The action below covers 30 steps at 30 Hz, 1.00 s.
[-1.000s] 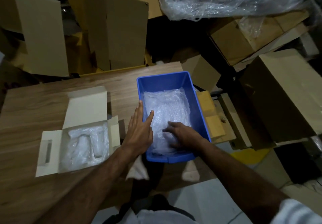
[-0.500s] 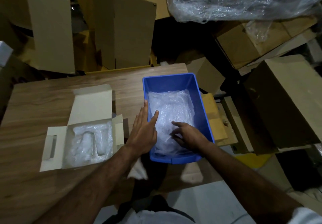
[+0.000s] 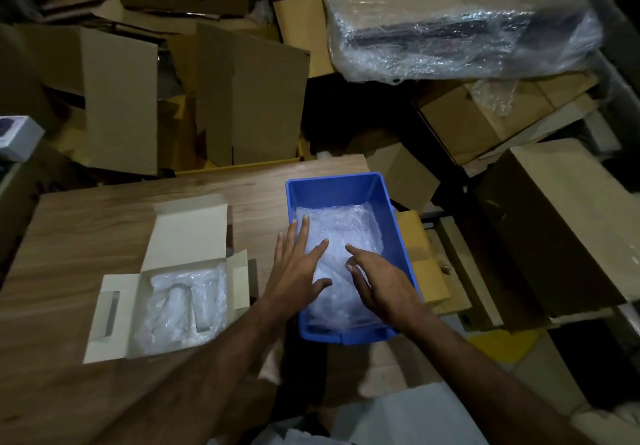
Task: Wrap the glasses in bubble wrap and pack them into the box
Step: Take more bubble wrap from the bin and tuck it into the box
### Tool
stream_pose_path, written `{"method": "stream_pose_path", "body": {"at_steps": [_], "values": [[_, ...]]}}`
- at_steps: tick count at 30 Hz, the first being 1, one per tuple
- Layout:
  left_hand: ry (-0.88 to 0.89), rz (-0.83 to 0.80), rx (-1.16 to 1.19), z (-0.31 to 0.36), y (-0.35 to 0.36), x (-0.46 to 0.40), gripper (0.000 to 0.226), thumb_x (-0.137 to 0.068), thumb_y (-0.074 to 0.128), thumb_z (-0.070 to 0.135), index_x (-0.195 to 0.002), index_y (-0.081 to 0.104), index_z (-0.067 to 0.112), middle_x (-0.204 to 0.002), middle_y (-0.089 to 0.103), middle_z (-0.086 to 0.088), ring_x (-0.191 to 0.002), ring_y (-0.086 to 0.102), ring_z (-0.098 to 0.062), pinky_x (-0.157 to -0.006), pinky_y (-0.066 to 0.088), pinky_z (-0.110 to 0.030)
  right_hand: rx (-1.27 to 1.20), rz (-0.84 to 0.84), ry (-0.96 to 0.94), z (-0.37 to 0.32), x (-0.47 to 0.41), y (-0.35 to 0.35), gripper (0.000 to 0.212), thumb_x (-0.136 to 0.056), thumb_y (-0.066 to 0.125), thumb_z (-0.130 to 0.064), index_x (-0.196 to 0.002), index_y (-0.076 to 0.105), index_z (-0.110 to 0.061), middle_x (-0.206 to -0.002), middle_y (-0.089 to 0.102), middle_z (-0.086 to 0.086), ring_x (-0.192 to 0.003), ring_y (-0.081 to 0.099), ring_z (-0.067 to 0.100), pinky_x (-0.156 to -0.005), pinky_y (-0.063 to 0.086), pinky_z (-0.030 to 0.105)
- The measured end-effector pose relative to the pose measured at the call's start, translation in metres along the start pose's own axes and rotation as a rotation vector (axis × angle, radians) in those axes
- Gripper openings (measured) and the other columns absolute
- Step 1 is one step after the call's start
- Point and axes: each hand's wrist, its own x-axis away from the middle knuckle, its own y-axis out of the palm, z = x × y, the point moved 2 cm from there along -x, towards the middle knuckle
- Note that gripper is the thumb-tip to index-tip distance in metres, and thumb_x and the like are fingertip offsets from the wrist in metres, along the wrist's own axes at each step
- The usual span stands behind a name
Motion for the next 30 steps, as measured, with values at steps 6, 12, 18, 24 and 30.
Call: {"method": "stream_pose_path", "body": {"at_steps": [6, 12, 18, 24, 30], "values": [[0.081, 0.205, 0.212, -0.001, -0.014, -0.017, 0.011, -0.093, 0.069, 0.020, -0.103, 0.075, 0.021, -0.159, 0.041, -0.006, -0.152, 0.025, -0.032, -0.123, 0.022, -0.054, -0.097, 0.062, 0.008, -0.006, 0.022, -0.015, 0.064, -0.094, 0.065, -0.046, -0.147, 0.048, -0.014, -0.147, 0.054, -0.001, -0.135, 0.052, 0.011, -0.112, 0.043, 0.030], [0.202, 0.260, 0.331, -0.010, -0.033, 0.004, 0.017, -0.098, 0.063, 0.017, -0.113, 0.071, 0.019, -0.150, 0.052, 0.001, -0.148, 0.029, -0.006, -0.123, 0.027, -0.040, 0.180, -0.066, 0.122, 0.003, 0.003, 0.025, 0.091, -0.091, 0.056, -0.051, -0.162, 0.007, -0.023, -0.169, 0.012, 0.011, -0.155, 0.017, 0.028, -0.121, 0.028, 0.051], [0.173, 0.327, 0.495, -0.004, -0.064, 0.030, 0.047, -0.099, 0.062, 0.009, -0.141, 0.052, 0.028, -0.148, 0.042, 0.029, -0.143, 0.040, -0.001, -0.120, 0.034, -0.034, 0.027, 0.066, 0.063, -0.015, -0.016, 0.016, 0.055, -0.095, 0.055, -0.028, -0.150, 0.047, -0.024, -0.163, 0.033, 0.009, -0.149, 0.034, 0.026, -0.118, 0.036, 0.048], [0.032, 0.571, 0.800, -0.021, -0.111, 0.064, 0.043, -0.087, 0.074, 0.004, -0.123, 0.060, 0.022, -0.134, 0.066, 0.002, -0.128, 0.060, -0.021, -0.105, 0.049, -0.046, -0.138, 0.204, -0.204, -0.079, -0.039, -0.017, 0.044, -0.086, 0.064, -0.006, -0.129, 0.067, -0.016, -0.137, 0.064, 0.004, -0.125, 0.061, 0.020, -0.110, 0.045, 0.035], [-0.231, 0.753, 0.961, -0.051, -0.152, 0.096, 0.026, -0.085, 0.065, -0.001, -0.094, 0.065, 0.024, -0.089, 0.071, 0.014, -0.084, 0.066, -0.002, -0.077, 0.053, -0.026, -0.503, 0.077, -0.124, -0.149, -0.068, -0.019, 0.017, -0.091, 0.067, -0.016, -0.105, 0.073, -0.024, -0.097, 0.075, -0.009, -0.090, 0.070, 0.010, -0.077, 0.056, 0.034]]}}
